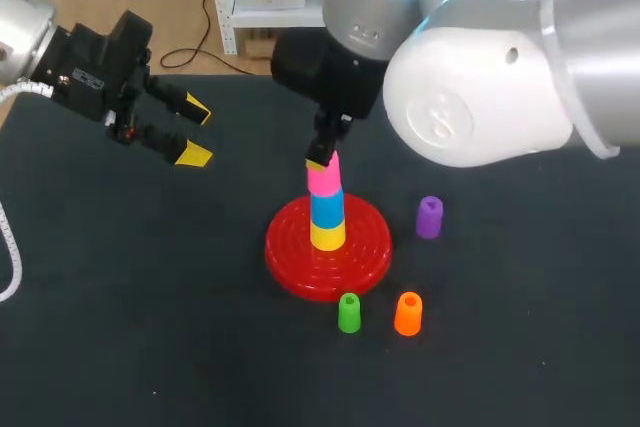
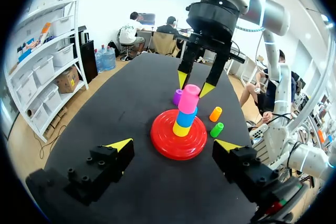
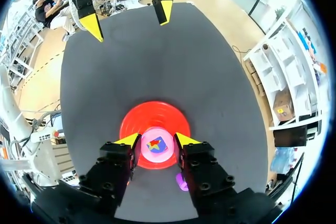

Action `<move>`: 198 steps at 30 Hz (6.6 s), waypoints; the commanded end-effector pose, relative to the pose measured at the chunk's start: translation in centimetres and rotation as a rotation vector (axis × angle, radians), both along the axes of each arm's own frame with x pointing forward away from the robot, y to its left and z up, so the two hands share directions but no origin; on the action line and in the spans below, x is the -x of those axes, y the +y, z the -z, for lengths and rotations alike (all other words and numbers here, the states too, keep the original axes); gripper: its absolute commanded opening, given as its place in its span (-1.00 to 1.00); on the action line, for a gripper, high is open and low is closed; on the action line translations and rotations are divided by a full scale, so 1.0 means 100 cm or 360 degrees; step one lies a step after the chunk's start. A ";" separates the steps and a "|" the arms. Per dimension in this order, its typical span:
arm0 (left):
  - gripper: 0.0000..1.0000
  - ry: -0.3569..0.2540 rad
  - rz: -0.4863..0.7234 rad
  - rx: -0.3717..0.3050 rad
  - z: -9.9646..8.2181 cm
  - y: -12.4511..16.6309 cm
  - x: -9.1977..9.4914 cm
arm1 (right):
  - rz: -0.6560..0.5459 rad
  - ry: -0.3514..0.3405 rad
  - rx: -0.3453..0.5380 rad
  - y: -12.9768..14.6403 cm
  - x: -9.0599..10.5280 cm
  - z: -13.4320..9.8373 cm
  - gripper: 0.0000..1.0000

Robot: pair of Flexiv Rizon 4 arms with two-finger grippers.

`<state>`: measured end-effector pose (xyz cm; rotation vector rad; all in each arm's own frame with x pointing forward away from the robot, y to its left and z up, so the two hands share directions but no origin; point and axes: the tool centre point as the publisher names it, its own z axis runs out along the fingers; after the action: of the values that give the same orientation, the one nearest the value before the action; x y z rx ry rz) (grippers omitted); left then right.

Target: Pick up and stack the cylinders on the red base in this order: pink,purple,orange,green

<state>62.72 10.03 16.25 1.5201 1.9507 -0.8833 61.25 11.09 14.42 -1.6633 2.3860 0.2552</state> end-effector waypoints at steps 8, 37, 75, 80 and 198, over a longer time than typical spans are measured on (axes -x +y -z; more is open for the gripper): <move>1.00 -0.0004 0.0000 0.0004 0.001 0.001 0.000 | -0.0014 -0.0002 -0.0016 -0.001 0.004 0.001 -1.00; 1.00 -0.0004 0.0000 0.0004 0.001 0.001 0.000 | -0.0002 -0.0012 -0.0072 -0.009 0.012 0.001 1.00; 1.00 -0.0004 0.0000 0.0004 0.001 0.001 0.000 | 0.0036 0.0015 -0.0013 -0.093 0.077 0.005 1.00; 1.00 -0.0004 0.0000 0.0004 0.001 0.001 0.000 | 0.0069 0.0034 0.0013 -0.100 0.079 0.016 1.00; 1.00 -0.0004 0.0000 0.0004 0.001 0.001 0.000 | 0.0604 0.0158 0.0199 -0.145 -0.014 0.120 -0.38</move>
<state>62.72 10.03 16.25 1.5201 1.9507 -0.8833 62.68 -3.41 2.60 -1.2323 2.7822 0.1281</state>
